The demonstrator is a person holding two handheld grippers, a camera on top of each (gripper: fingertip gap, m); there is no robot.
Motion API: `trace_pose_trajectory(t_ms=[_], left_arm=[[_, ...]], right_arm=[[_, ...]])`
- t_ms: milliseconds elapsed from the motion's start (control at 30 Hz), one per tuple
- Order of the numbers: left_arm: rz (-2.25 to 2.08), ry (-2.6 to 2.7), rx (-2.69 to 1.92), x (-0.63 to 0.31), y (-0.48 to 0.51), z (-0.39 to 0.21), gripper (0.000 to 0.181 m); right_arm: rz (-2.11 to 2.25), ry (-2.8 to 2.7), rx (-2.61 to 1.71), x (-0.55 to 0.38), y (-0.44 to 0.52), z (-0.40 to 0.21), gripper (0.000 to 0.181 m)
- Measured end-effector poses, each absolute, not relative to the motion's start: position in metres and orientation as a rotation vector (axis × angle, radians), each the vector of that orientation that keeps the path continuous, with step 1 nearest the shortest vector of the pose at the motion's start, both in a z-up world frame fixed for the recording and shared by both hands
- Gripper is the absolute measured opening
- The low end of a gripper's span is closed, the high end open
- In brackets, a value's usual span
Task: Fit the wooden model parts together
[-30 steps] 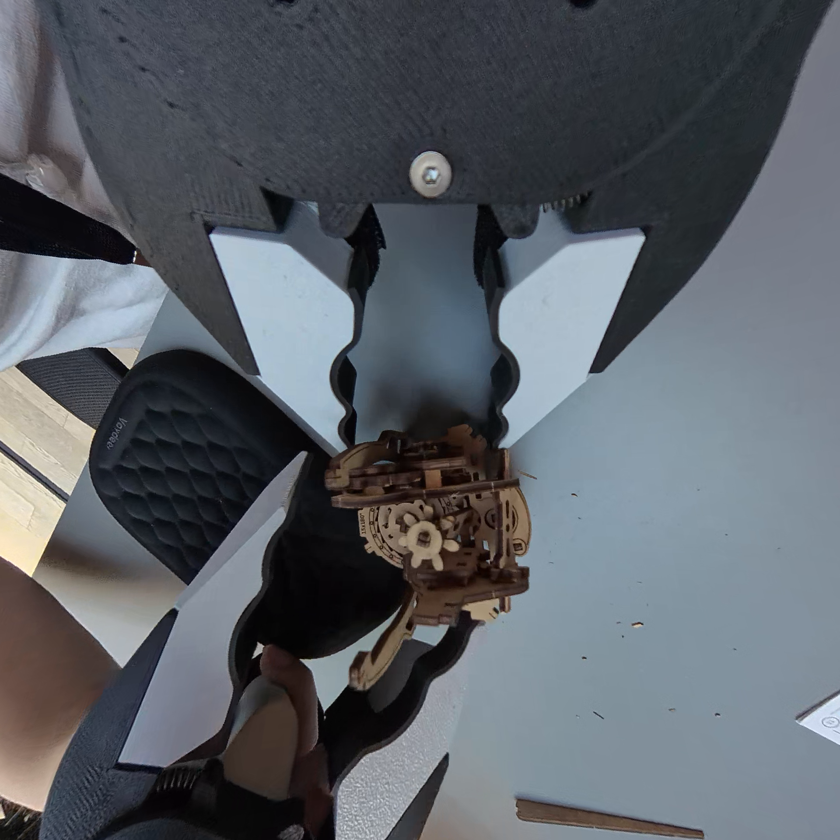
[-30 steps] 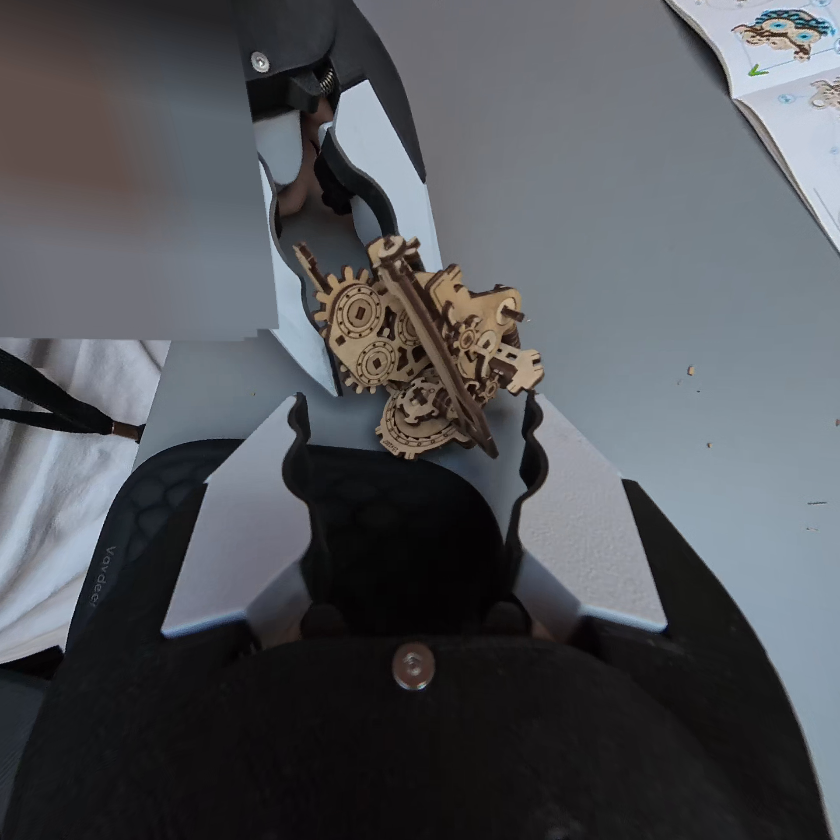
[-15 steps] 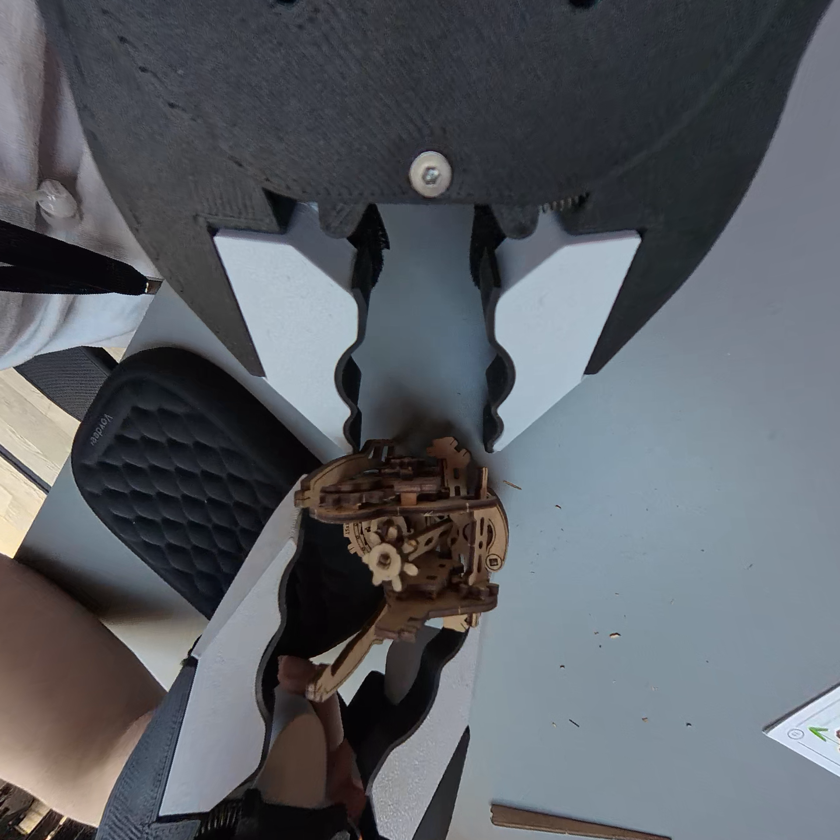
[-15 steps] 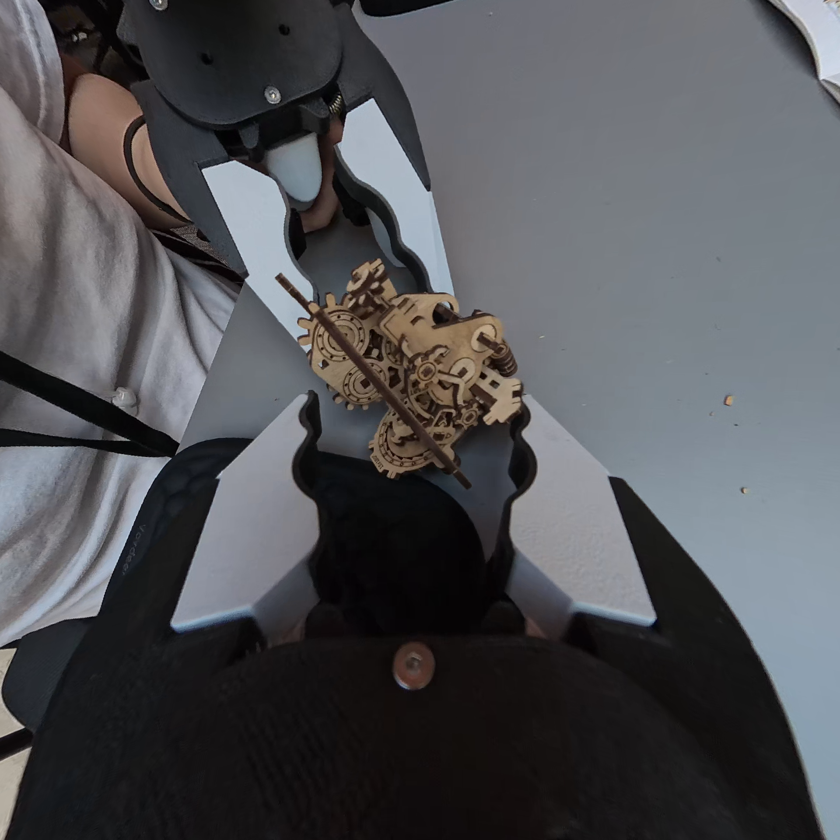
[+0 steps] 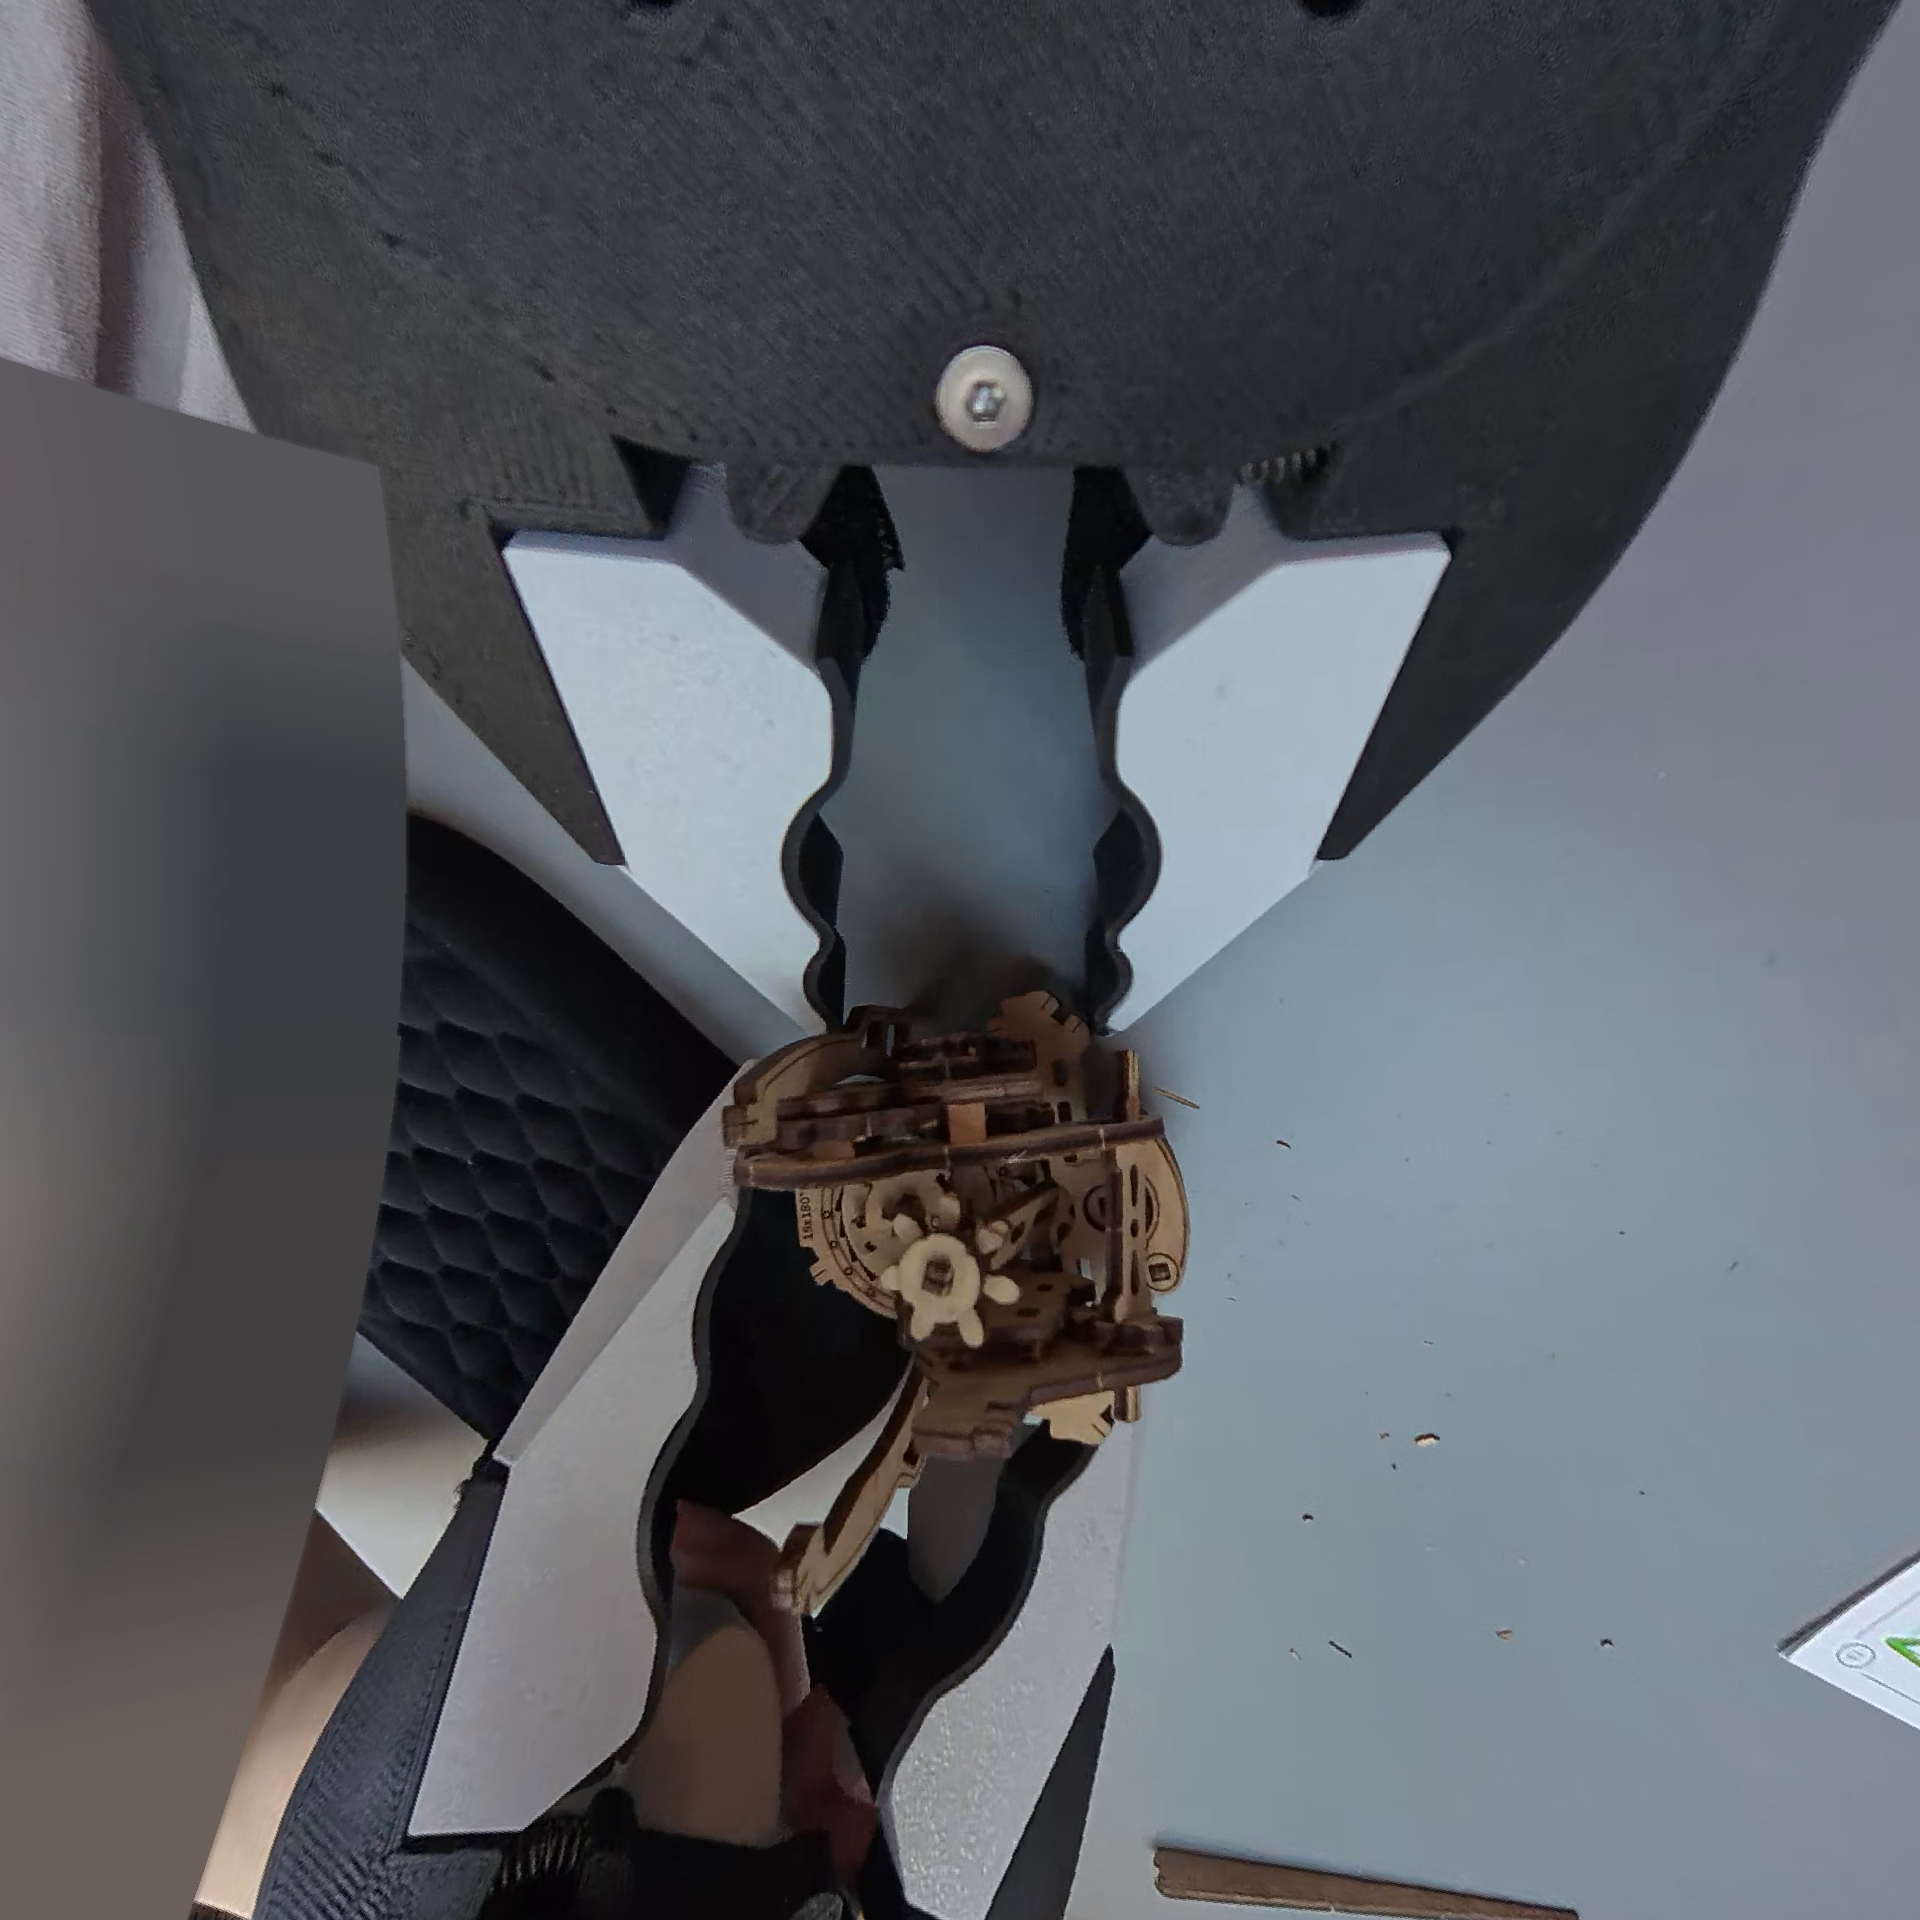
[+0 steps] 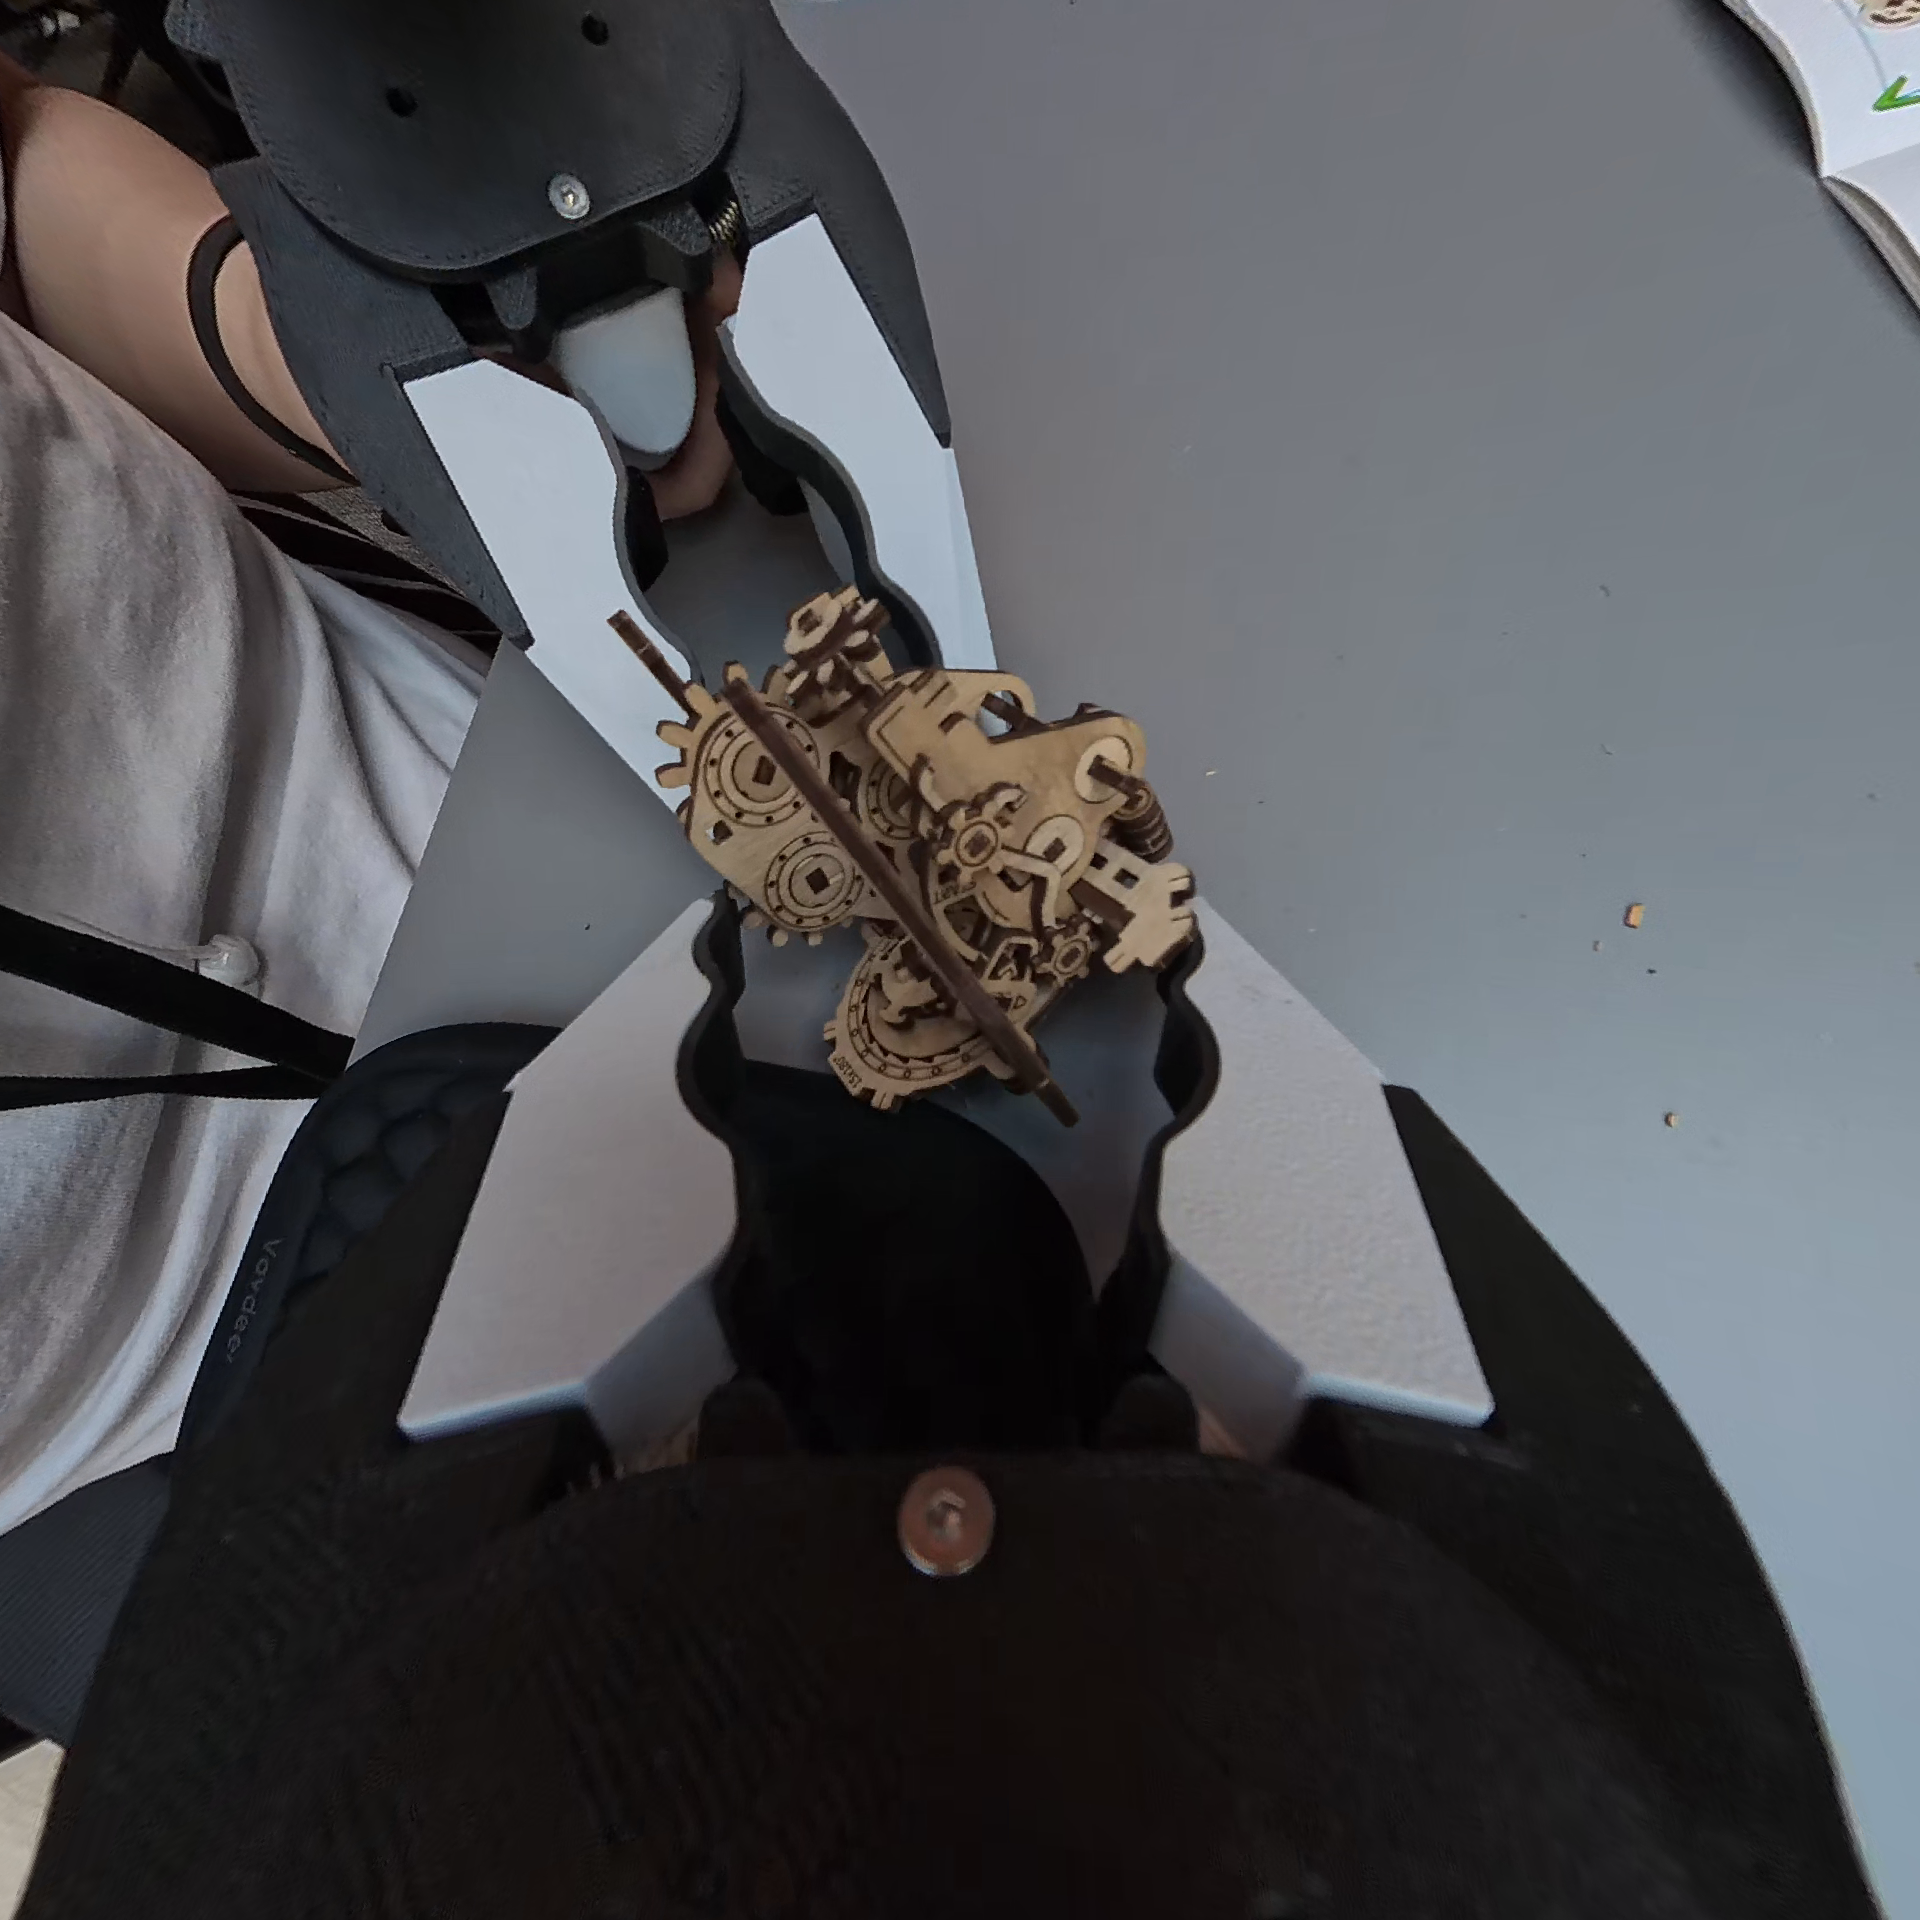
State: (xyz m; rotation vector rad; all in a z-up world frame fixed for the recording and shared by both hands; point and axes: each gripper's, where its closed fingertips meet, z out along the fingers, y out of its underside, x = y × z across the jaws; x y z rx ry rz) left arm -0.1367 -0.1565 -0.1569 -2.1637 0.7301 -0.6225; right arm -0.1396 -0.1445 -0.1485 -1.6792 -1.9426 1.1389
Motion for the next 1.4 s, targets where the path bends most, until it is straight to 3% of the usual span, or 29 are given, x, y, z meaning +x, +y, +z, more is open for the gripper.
trace_pose_trajectory(t_ms=[300,567,967,1400], left_arm=[[-0.696,0.775,-2.139,-0.1308,-0.1610,-0.1539,0.064],[-0.724,0.721,-2.150,-0.1342,-0.1572,-0.1528,0.049],[-0.681,0.746,-2.148,-0.1314,-0.1574,-0.1542,0.058],[-0.639,0.748,-2.152,-0.1321,-0.1543,-0.1557,0.054]], right_arm=[[1.158,-1.954,-1.693,-0.1391,-0.1458,-0.1499,0.077],[1.195,-1.956,-1.705,-0.1388,-0.1488,-0.1486,0.079],[1.229,-1.939,-1.760,-0.1401,-0.1491,-0.1495,0.076],[1.208,-1.942,-1.750,-0.1401,-0.1491,-0.1497,0.075]])
